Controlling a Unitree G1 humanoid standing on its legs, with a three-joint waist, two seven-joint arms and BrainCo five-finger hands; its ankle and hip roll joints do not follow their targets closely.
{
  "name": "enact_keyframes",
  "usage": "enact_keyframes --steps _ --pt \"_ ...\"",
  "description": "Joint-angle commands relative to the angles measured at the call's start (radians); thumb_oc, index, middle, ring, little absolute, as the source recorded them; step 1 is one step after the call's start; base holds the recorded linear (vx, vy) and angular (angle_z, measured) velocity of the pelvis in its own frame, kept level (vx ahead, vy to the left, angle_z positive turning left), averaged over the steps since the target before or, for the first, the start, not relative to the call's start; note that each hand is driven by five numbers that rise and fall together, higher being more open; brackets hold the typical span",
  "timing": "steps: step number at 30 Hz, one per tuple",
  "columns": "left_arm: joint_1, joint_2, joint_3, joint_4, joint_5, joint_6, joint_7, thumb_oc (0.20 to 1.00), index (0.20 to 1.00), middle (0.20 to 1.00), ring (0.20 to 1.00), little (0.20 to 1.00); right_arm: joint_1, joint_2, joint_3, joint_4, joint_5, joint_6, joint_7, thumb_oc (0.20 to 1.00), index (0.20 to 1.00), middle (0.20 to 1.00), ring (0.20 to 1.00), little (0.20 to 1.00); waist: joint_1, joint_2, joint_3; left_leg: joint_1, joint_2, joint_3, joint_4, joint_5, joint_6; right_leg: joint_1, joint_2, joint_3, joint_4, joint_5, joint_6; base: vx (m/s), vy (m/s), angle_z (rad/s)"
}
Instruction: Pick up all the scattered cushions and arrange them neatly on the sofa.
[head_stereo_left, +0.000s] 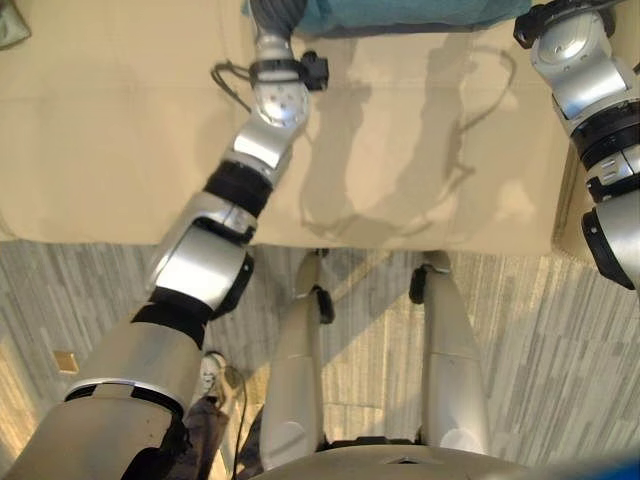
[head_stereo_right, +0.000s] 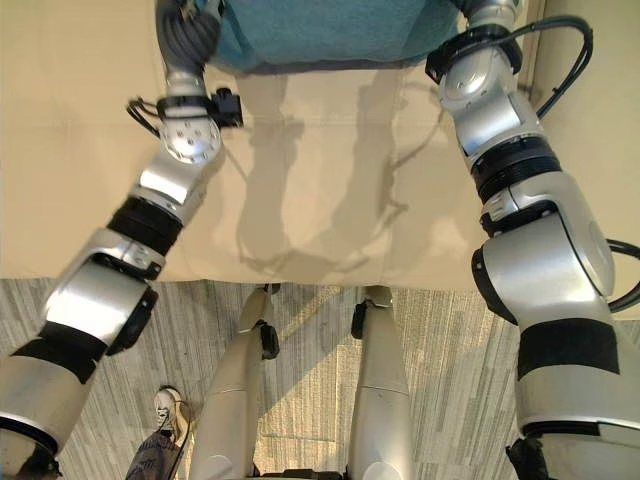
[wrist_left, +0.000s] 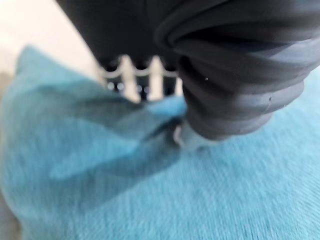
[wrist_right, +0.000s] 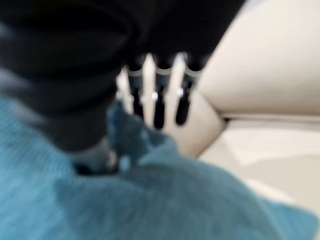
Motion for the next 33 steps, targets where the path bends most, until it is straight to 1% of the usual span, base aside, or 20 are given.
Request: enact_keyframes --steps 1,5,6,8,9,10,12,14,18,21,23,24,25,26,27,28,30,32,33 --pt "0.019 -0.097 -0.059 -0.016 -0.027 -0.064 -0.099 1.000 1.000 1.000 1.000 1.000 0.074 0.083 -0.013 -0.092 -0.058 -0.038 0.022 1.000 1.000 1.000 1.000 1.000 0.017 -0.068 -0.051 0.060 0.006 -0.008 -0.001 -0.100 -0.044 0.182 0.041 -0.015 -0.168 -0.073 0.068 -0.05 -0.019 0.00" --pt "0.065 -0.053 -0.058 -0.048 0.006 -0.045 -0.124 1.000 1.000 1.000 1.000 1.000 0.150 0.063 -0.052 -0.203 -0.079 -0.053 0.042 1.000 1.000 1.000 1.000 1.000 0.013 -0.081 -0.057 0.102 0.016 -0.003 -0.003 -0.102 -0.052 0.226 0.038 -0.021 -0.168 -0.077 0.065 -0.05 -0.019 -0.07" --pt "0.074 -0.011 -0.058 -0.042 0.024 -0.036 -0.138 1.000 1.000 1.000 1.000 1.000 0.199 0.057 -0.074 -0.270 -0.088 -0.066 0.059 1.000 1.000 1.000 1.000 1.000 0.007 -0.088 -0.061 0.128 0.020 -0.001 -0.006 -0.102 -0.057 0.252 0.038 -0.022 -0.173 -0.076 0.065 -0.04 -0.004 -0.04" --pt "0.053 0.045 -0.054 -0.019 0.035 -0.025 -0.150 1.000 1.000 1.000 1.000 1.000 0.242 0.060 -0.083 -0.294 -0.095 -0.076 0.077 1.000 1.000 1.000 1.000 1.000 0.003 -0.092 -0.067 0.145 0.025 0.001 -0.007 -0.100 -0.061 0.271 0.036 -0.026 -0.176 -0.074 0.064 -0.03 -0.012 0.00" --pt "0.017 0.091 -0.049 0.014 0.028 -0.021 -0.157 1.000 1.000 1.000 1.000 1.000 0.264 0.063 -0.087 -0.315 -0.098 -0.085 0.089 1.000 1.000 1.000 1.000 1.000 -0.003 -0.094 -0.074 0.156 0.028 0.001 -0.006 -0.099 -0.064 0.284 0.035 -0.028 -0.176 -0.074 0.063 0.00 0.000 0.00" --pt "-0.002 0.120 -0.049 0.029 0.029 -0.021 -0.158 1.000 1.000 1.000 1.000 1.000 0.277 0.066 -0.091 -0.325 -0.096 -0.090 0.097 1.000 1.000 1.000 1.000 1.000 -0.007 -0.095 -0.076 0.160 0.029 0.001 -0.002 -0.101 -0.065 0.291 0.035 -0.025 -0.175 -0.073 0.063 -0.02 -0.002 -0.04" --pt "-0.028 0.166 -0.051 0.036 0.043 -0.020 -0.162 1.000 1.000 1.000 1.000 1.000 0.294 0.070 -0.096 -0.342 -0.101 -0.098 0.107 1.000 1.000 1.000 1.000 1.000 -0.011 -0.095 -0.083 0.164 0.031 0.000 0.008 -0.105 -0.065 0.296 0.035 -0.024 -0.171 -0.074 0.061 0.00 0.020 -0.01" --pt "-0.041 0.240 -0.045 0.041 0.072 -0.018 -0.162 1.000 1.000 1.000 1.000 1.000 0.342 0.077 -0.112 -0.366 -0.092 -0.113 0.132 1.000 1.000 1.000 1.000 1.000 -0.017 -0.096 -0.102 0.174 0.035 0.002 0.028 -0.116 -0.064 0.315 0.036 -0.020 -0.170 -0.074 0.060 0.01 0.060 0.01" --pt "-0.010 0.302 -0.027 0.031 0.098 -0.018 -0.167 1.000 1.000 1.000 1.000 1.000 0.416 0.062 -0.134 -0.394 -0.087 -0.125 0.159 1.000 1.000 1.000 1.000 1.000 -0.022 -0.095 -0.123 0.201 0.036 0.007 0.022 -0.117 -0.065 0.350 0.033 -0.023 -0.191 -0.067 0.062 0.03 0.046 -0.03" --pt "0.086 0.308 0.030 -0.036 0.098 -0.026 -0.167 1.000 1.000 1.000 1.000 1.000 0.488 0.039 -0.183 -0.445 -0.086 -0.131 0.165 1.000 1.000 1.000 1.000 1.000 -0.022 -0.091 -0.136 0.218 0.035 0.010 0.016 -0.118 -0.064 0.370 0.032 -0.027 -0.199 -0.066 0.061 0.03 0.040 -0.09" --pt "0.222 0.300 0.091 -0.122 0.102 -0.031 -0.183 1.000 1.000 1.000 1.000 1.000 0.591 0.010 -0.245 -0.511 -0.100 -0.131 0.172 1.000 1.000 1.000 1.000 1.000 -0.021 -0.091 -0.151 0.250 0.035 0.014 0.014 -0.126 -0.061 0.406 0.029 -0.028 -0.201 -0.072 0.060 0.08 0.037 -0.06" --pt "0.353 0.292 0.139 -0.188 0.107 -0.034 -0.206 1.000 1.000 1.000 1.000 1.000 0.700 -0.011 -0.298 -0.570 -0.114 -0.131 0.185 1.000 1.000 1.000 1.000 1.000 -0.020 -0.092 -0.163 0.286 0.032 0.017 0.012 -0.135 -0.057 0.444 0.027 -0.033 -0.205 -0.078 0.059 0.10 0.031 -0.04" --pt "0.436 0.284 0.168 -0.225 0.107 -0.031 -0.222 1.000 1.000 1.000 1.000 1.000 0.779 -0.019 -0.334 -0.615 -0.120 -0.131 0.194 1.000 1.000 1.000 1.000 1.000 -0.018 -0.093 -0.170 0.313 0.029 0.019 0.009 -0.141 -0.055 0.473 0.026 -0.037 -0.210 -0.080 0.060 0.17 0.033 -0.03" --pt "0.582 0.264 0.213 -0.277 0.099 -0.033 -0.261 1.000 1.000 1.000 1.000 1.000 0.904 -0.021 -0.387 -0.662 -0.124 -0.136 0.217 1.000 1.000 1.000 1.000 1.000 -0.018 -0.095 -0.182 0.360 0.028 0.024 0.002 -0.150 -0.051 0.523 0.023 -0.042 -0.216 -0.086 0.060 0.17 0.023 0.00" --pt "0.665 0.257 0.233 -0.302 0.099 -0.030 -0.281 1.000 1.000 1.000 1.000 1.000 0.984 -0.014 -0.418 -0.692 -0.121 -0.137 0.233 1.000 1.000 1.000 1.000 1.000 -0.019 -0.097 -0.188 0.392 0.028 0.027 -0.004 -0.152 -0.049 0.553 0.020 -0.044 -0.223 -0.087 0.061 0.22 0.038 0.03" --pt "0.802 0.243 0.262 -0.335 0.119 -0.026 -0.319 1.000 1.000 1.000 1.000 1.000 1.106 -0.003 -0.474 -0.736 -0.107 -0.149 0.267 1.000 1.000 1.000 1.000 1.000 -0.023 -0.096 -0.199 0.446 0.028 0.035 -0.021 -0.155 -0.046 0.607 0.016 -0.050 -0.234 -0.092 0.065 0.19 0.038 0.04" --pt "0.918 0.225 0.281 -0.333 0.134 -0.014 -0.362 1.000 1.000 1.000 1.000 1.000 1.227 0.030 -0.520 -0.757 -0.064 -0.161 0.310 1.000 1.000 1.000 1.000 1.000 -0.026 -0.093 -0.215 0.506 0.027 0.043 -0.055 -0.150 -0.044 0.659 0.017 -0.059 -0.249 -0.095 0.072 0.17 0.037 0.02" --pt "0.991 0.225 0.297 -0.326 0.144 -0.007 -0.395 1.000 1.000 1.000 1.000 1.000 1.296 0.039 -0.548 -0.769 -0.047 -0.165 0.340 1.000 1.000 1.000 1.000 1.000 -0.030 -0.088 -0.232 0.545 0.026 0.049 -0.084 -0.140 -0.043 0.695 0.017 -0.067 -0.267 -0.092 0.075 0.13 0.041 0.03" --pt "1.046 0.226 0.305 -0.313 0.165 -0.001 -0.412 1.000 1.000 1.000 1.000 1.000 1.348 0.044 -0.559 -0.761 -0.041 -0.168 0.355 1.000 1.000 1.000 1.000 1.000 -0.032 -0.081 -0.243 0.586 0.027 0.058 -0.111 -0.135 -0.044 0.729 0.019 -0.075 -0.279 -0.099 0.079 0.12 0.037 0.02"
